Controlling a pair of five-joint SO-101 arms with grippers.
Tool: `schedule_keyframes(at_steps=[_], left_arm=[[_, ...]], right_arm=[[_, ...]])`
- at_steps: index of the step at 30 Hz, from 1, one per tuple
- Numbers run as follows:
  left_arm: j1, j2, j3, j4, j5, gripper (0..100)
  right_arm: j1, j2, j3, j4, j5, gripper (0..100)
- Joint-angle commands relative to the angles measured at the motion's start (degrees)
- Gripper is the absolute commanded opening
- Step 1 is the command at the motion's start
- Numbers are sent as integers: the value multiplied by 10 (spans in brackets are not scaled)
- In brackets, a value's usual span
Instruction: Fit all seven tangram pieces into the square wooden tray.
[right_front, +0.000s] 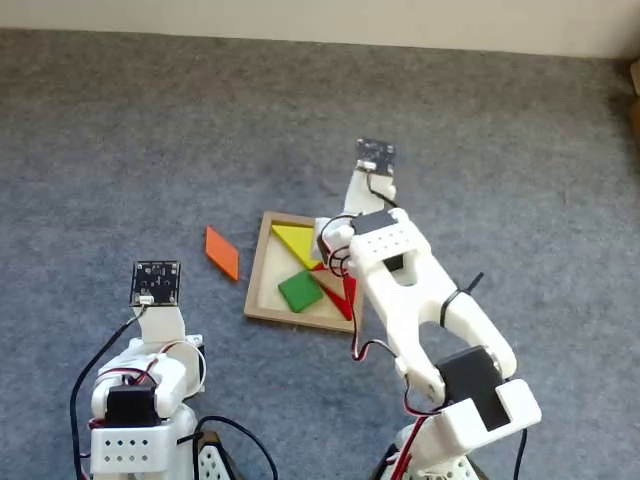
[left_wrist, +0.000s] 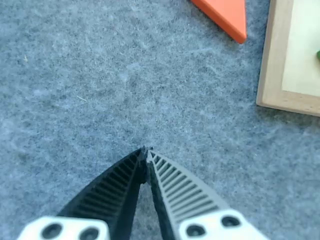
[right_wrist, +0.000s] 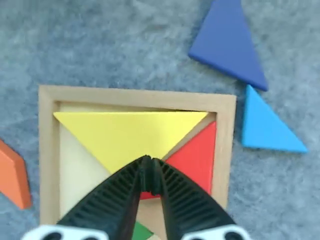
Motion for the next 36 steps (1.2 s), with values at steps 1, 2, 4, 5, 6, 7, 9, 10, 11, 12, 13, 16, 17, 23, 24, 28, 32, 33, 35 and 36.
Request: schedule_keyframes(at_steps=[1,2,4,5,6,7,9,10,11,12,13,16,17,23,24,28,32,33,35,36], left_arm=[[-10,-29,11,1,-4,6],[-10,-29,11,1,-4,6],[-10,-29,11,1,-4,6],[-10,-29,11,1,-4,6],[-10,-29,11,1,-4,6],[-10,-29,11,1,-4,6],[-10,-29,11,1,-4,6],[-10,-29,11,1,-4,6],[-10,-29,11,1,-4,6],[-10,-29,11,1,-4,6],[-10,-29,11,1,-4,6],[-10,-29,11,1,-4,6],[-10,-29,11,1,-4,6],[-10,-29,11,1,-4,6],[-10,-29,11,1,-4,6],[-10,-29,11,1,-4,6],[-10,-29,11,1,-4,6],[-10,-29,11,1,-4,6],[-10,-29,11,1,-4,6],[-10,-29,11,1,-4,6]], right_arm=[[-9,-4,-2,15,57,4],[-9,-5,-2,25,71,4],[-9,-5,-2,42,83,4],[-9,-5,-2,49,83,4],[-9,-5,-2,56,84,4],[-9,-5,-2,64,85,4],[-10,-6,-2,78,86,4],[-10,-6,-2,83,86,4],[-10,-7,-2,87,86,4],[-14,-7,-2,89,86,4],[-19,-7,-2,95,87,4],[-36,-5,-2,109,87,4],[-42,-5,-2,111,87,4],[-44,-7,-3,111,88,4],[-45,-7,-3,111,88,4],[-62,-7,-3,111,105,4],[-83,-6,-3,113,178,4],[-83,-6,-3,113,179,4],[-82,-7,-3,111,180,4],[-81,-7,-3,111,180,4]])
